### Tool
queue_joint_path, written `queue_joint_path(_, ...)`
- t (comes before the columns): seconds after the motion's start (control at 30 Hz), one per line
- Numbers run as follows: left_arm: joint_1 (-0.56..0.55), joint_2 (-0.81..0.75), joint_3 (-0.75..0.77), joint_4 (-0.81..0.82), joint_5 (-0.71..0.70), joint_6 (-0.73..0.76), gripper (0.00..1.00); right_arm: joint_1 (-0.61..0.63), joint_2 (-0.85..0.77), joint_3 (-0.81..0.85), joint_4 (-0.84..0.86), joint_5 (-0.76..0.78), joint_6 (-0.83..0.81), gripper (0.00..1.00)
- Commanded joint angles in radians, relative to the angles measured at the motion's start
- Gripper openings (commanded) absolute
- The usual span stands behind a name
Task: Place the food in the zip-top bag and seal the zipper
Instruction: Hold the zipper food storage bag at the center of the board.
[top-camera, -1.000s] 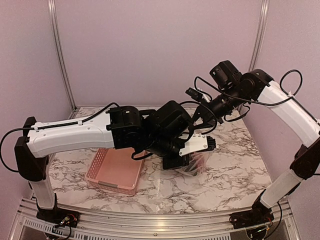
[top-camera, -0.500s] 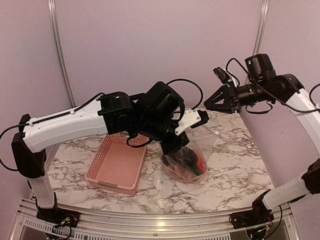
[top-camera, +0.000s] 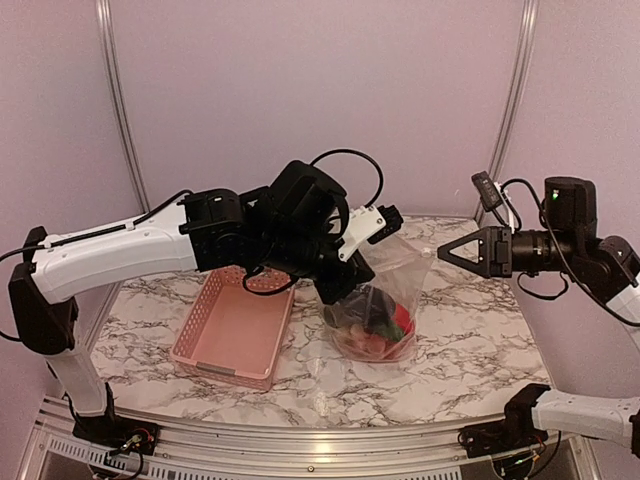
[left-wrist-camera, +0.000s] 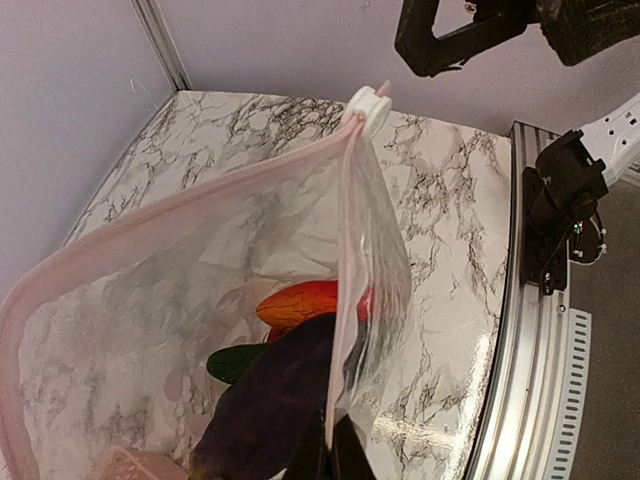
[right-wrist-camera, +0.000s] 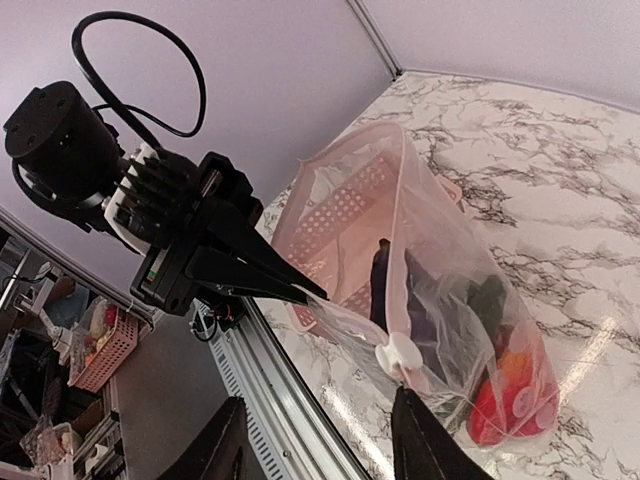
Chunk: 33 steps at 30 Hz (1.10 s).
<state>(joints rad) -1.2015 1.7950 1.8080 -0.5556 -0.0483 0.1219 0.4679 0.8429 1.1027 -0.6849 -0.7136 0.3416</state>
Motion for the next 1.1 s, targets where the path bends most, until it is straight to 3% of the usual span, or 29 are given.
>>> queue_joint_path(0.0, 0.012, -0.085, -0.045, 0.135, 0.119, -0.036, 0.0, 0.002, -0.021, -0.026, 0.094, 0.019, -0.051, 0.46)
queue_joint_path(0.5, 0.04, -0.047, -0.03, 0.111, 0.138, -0.034, 0.0, 0.004, 0.104, -0.012, 0.11, 0.062, -0.224, 0.38)
queue_joint_path(1.07, 0.116, -0.049, -0.075, 0.133, 0.222, -0.054, 0.0, 0.004, 0.183, -0.075, 0.262, 0.027, -0.289, 0.28)
